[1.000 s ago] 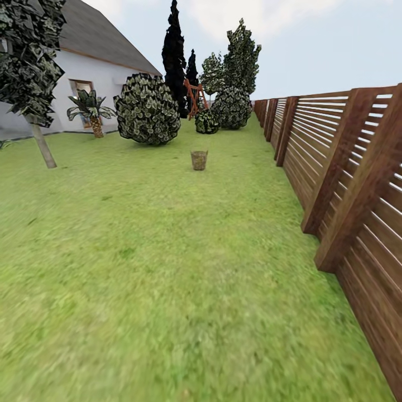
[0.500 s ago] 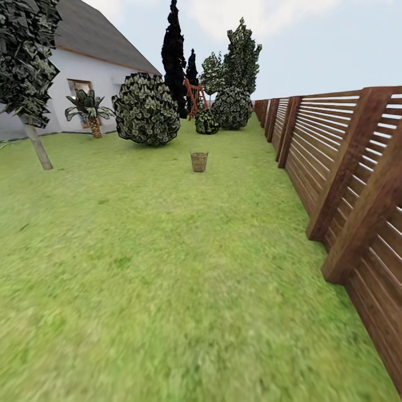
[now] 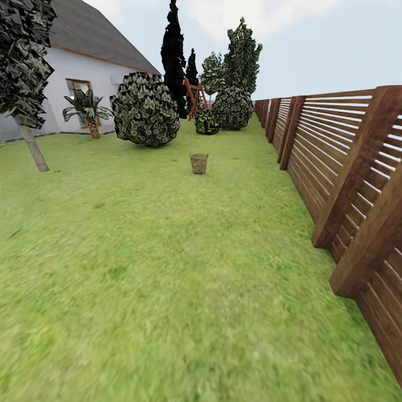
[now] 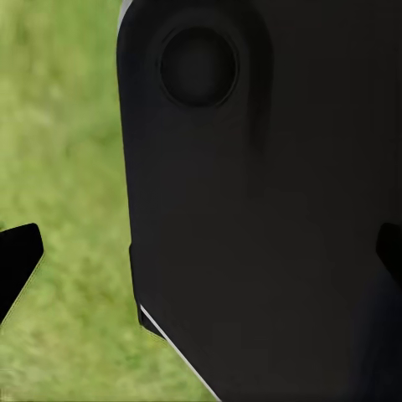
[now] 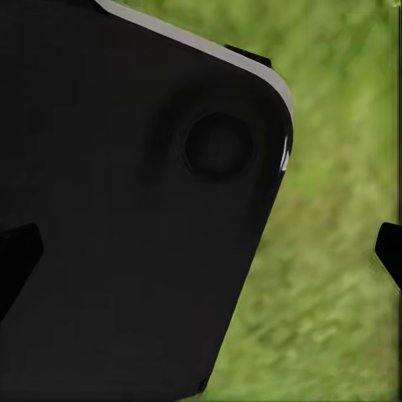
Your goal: Take the three Easter eggs out of the wicker basket on the lawn in the garden, then place them on the lawn next to a single tree (choose any tree) so that all three eggs are next to the same tree and none are left in the basket.
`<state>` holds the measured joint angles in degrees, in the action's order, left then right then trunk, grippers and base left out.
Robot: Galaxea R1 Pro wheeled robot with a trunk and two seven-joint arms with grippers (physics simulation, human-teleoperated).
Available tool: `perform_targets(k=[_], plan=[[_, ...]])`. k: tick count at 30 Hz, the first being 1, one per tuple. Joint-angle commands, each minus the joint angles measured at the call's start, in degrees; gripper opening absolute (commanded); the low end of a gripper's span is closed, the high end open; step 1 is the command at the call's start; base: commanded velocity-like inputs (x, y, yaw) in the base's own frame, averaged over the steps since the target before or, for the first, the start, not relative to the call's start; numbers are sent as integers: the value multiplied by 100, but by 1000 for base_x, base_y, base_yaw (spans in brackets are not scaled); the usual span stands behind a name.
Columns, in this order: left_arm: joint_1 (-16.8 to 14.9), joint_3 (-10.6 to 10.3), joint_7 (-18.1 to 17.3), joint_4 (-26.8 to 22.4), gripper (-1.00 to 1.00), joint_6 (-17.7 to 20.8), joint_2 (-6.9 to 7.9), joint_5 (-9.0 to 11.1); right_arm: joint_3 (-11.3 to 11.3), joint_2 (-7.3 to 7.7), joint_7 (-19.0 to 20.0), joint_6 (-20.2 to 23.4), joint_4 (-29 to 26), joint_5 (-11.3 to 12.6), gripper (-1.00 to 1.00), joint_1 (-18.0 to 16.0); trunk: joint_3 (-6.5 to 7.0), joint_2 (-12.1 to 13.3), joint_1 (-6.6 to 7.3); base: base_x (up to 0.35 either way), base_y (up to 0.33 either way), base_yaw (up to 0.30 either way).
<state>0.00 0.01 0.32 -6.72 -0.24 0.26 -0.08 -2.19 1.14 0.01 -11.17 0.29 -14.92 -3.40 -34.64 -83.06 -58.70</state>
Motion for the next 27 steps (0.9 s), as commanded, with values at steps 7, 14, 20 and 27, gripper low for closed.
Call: perform_targets(k=[7,14,20,27], plan=[[0,-1,3,-12,100,-3,0,18,-32,19,8,-17,2,-52,100,-3,-5,-2,-3,325,0,0],[0,4,3,-13,100,-3,0,34,-47,50,8,-17,13,-77,100,-1,-5,-2,-3,325,0,0],[0,14,3,-13,100,-3,0,57,-53,53,2,-4,15,-61,100,-3,-5,-2,-3,325,0,0],[0,25,3,-15,100,-3,0,60,-29,39,-36,-16,7,0,100,-3,-5,-2,-3,325,0,0]])
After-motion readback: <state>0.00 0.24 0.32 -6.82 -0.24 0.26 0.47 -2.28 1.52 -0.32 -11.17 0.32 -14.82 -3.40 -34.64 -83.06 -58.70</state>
